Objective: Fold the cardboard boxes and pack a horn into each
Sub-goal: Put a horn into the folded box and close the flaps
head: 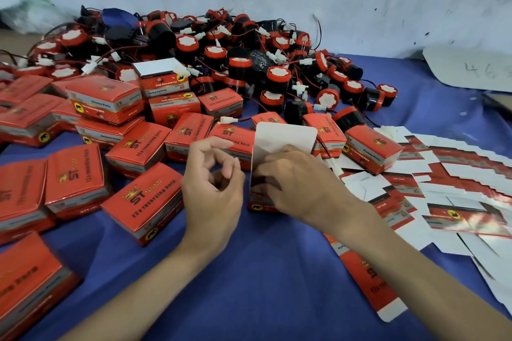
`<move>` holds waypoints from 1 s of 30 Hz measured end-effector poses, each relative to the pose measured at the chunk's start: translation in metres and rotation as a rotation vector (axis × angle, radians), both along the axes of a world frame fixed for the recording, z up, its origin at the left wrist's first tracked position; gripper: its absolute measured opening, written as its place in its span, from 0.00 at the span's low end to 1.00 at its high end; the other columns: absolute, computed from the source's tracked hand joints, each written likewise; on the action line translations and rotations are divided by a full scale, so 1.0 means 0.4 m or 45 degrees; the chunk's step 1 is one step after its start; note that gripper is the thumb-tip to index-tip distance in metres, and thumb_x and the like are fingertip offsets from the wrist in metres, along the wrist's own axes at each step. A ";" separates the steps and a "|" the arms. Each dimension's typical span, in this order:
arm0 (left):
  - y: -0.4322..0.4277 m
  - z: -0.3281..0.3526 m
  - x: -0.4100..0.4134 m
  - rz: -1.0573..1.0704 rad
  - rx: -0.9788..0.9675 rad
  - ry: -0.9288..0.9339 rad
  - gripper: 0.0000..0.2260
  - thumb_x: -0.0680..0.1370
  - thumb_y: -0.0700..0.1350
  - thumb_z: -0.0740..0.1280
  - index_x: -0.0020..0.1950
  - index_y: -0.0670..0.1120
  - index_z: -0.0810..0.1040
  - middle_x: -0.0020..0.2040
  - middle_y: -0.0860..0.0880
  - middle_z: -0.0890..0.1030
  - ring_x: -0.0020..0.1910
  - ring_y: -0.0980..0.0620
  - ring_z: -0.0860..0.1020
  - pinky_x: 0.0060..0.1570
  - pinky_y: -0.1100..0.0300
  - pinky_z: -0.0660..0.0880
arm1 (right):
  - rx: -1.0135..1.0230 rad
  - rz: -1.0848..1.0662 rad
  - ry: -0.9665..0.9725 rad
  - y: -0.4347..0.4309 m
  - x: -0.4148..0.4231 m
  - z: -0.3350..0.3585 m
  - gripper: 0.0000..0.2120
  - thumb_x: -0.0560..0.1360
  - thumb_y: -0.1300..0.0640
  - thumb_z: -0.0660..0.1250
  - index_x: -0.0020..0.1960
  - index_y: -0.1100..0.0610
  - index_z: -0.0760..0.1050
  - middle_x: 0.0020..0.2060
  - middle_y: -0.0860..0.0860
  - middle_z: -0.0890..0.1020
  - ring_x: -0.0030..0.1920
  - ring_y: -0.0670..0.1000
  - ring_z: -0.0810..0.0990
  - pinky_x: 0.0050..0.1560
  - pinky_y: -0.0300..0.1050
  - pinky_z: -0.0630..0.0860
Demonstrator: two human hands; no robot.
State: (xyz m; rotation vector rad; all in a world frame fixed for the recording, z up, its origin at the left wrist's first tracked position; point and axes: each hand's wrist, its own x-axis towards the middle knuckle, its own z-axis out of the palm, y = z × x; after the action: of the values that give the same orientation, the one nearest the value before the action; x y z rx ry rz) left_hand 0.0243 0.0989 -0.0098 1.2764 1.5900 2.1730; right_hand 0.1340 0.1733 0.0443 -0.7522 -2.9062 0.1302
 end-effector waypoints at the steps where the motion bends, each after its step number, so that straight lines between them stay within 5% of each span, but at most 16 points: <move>1: -0.001 -0.002 0.002 -0.014 0.004 -0.004 0.19 0.75 0.28 0.65 0.51 0.53 0.70 0.32 0.56 0.69 0.30 0.60 0.70 0.31 0.73 0.67 | 0.048 -0.047 0.019 -0.009 -0.004 0.000 0.12 0.79 0.55 0.58 0.57 0.53 0.77 0.54 0.49 0.79 0.57 0.52 0.72 0.54 0.48 0.70; 5: -0.005 0.002 0.005 -0.052 -0.003 -0.019 0.19 0.74 0.27 0.66 0.52 0.51 0.71 0.32 0.55 0.71 0.30 0.61 0.72 0.31 0.73 0.68 | 0.268 -0.085 0.117 -0.041 0.014 0.003 0.09 0.76 0.56 0.61 0.50 0.56 0.79 0.46 0.50 0.81 0.45 0.55 0.80 0.40 0.48 0.75; 7: -0.007 0.005 0.004 -0.077 -0.005 -0.042 0.21 0.72 0.26 0.67 0.52 0.51 0.72 0.31 0.55 0.71 0.30 0.61 0.72 0.31 0.73 0.68 | 0.345 -0.060 0.208 -0.039 0.035 0.009 0.10 0.74 0.54 0.62 0.45 0.55 0.81 0.42 0.49 0.83 0.42 0.54 0.81 0.42 0.48 0.76; 10: -0.010 0.009 0.005 -0.139 0.003 -0.073 0.20 0.69 0.30 0.66 0.54 0.50 0.72 0.29 0.55 0.71 0.28 0.61 0.71 0.30 0.72 0.69 | 0.223 0.080 -0.092 -0.024 0.039 0.004 0.14 0.78 0.47 0.59 0.59 0.49 0.77 0.59 0.45 0.77 0.59 0.49 0.75 0.62 0.47 0.66; 12: -0.013 0.011 0.007 -0.168 0.000 -0.076 0.20 0.68 0.32 0.67 0.55 0.50 0.72 0.29 0.54 0.71 0.27 0.61 0.70 0.29 0.71 0.68 | 0.184 0.111 -0.186 -0.019 0.038 -0.008 0.18 0.78 0.43 0.58 0.65 0.47 0.73 0.64 0.44 0.70 0.64 0.48 0.69 0.63 0.46 0.63; 22: -0.013 0.019 -0.006 -0.143 -0.030 -0.100 0.25 0.66 0.32 0.65 0.58 0.54 0.74 0.29 0.54 0.71 0.25 0.60 0.68 0.27 0.70 0.67 | 0.329 0.146 -0.276 -0.013 0.012 -0.026 0.22 0.78 0.41 0.56 0.61 0.55 0.76 0.65 0.52 0.67 0.64 0.55 0.66 0.63 0.52 0.64; 26: -0.008 0.010 -0.002 -0.150 -0.050 -0.094 0.25 0.67 0.32 0.63 0.59 0.53 0.74 0.28 0.55 0.70 0.24 0.60 0.67 0.26 0.72 0.65 | 0.249 0.255 0.016 -0.002 0.057 -0.008 0.11 0.76 0.47 0.63 0.48 0.50 0.82 0.52 0.47 0.79 0.53 0.51 0.78 0.52 0.48 0.69; 30: -0.007 0.001 0.002 -0.212 -0.059 -0.070 0.25 0.67 0.33 0.61 0.59 0.52 0.72 0.35 0.54 0.76 0.26 0.58 0.68 0.30 0.70 0.67 | 0.289 0.227 -0.162 -0.019 0.052 -0.017 0.18 0.77 0.42 0.54 0.53 0.45 0.80 0.58 0.46 0.73 0.60 0.50 0.71 0.55 0.48 0.63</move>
State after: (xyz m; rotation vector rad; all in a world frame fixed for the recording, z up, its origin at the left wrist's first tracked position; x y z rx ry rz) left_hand 0.0251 0.0960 -0.0094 1.2751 1.4495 2.0414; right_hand 0.1547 0.1657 0.0376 -0.4810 -3.0334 -0.2349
